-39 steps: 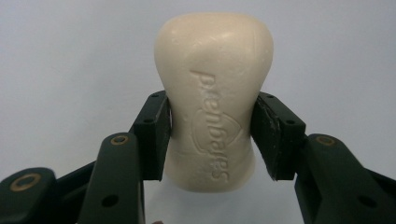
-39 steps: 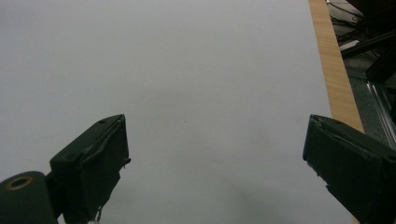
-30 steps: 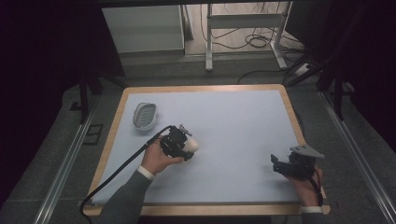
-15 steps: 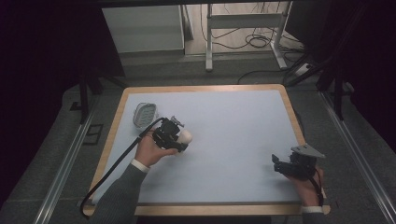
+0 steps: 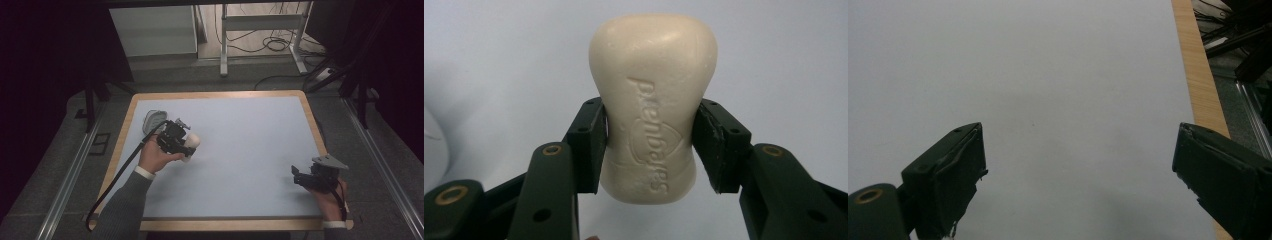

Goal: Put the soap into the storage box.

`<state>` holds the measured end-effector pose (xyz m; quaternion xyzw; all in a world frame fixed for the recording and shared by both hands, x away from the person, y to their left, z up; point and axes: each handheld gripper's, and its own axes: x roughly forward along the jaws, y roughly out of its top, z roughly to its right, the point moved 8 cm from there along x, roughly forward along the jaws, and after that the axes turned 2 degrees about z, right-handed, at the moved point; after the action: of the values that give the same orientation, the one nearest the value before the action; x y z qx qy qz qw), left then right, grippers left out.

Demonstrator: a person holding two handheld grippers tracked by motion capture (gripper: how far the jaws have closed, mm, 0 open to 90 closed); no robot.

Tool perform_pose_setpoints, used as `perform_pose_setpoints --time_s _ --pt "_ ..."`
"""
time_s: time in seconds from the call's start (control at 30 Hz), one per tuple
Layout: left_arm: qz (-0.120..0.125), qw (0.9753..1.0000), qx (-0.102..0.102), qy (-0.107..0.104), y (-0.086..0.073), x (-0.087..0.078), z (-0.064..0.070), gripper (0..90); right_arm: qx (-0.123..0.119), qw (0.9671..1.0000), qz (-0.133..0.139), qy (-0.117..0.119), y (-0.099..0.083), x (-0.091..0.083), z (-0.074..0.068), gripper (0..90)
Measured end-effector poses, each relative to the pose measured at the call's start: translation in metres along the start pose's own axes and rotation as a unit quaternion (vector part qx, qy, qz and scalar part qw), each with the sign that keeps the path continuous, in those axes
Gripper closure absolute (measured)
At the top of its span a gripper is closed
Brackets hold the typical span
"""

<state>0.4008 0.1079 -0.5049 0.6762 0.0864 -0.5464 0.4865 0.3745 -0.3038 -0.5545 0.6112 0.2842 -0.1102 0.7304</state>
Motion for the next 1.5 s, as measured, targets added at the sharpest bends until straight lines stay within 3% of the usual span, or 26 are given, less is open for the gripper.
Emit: perform_pose_setpoints --time_s 0.93,1.1,1.5 --pt "0.003 0.9993 -0.022 0.029 0.001 -0.019 -0.037 49.9 -0.003 1.0000 -0.003 0.000 -0.002 0.001 0.000 6.6" --pt "0.002 0.9988 -0.020 0.044 0.002 -0.023 -0.043 49.9 -0.003 1.0000 -0.003 -0.001 -0.002 0.001 0.001 6.6" --pt "0.008 0.9985 -0.029 0.045 0.003 -0.031 -0.054 49.9 -0.002 1.0000 -0.004 -0.004 -0.002 0.001 0.002 6.6"
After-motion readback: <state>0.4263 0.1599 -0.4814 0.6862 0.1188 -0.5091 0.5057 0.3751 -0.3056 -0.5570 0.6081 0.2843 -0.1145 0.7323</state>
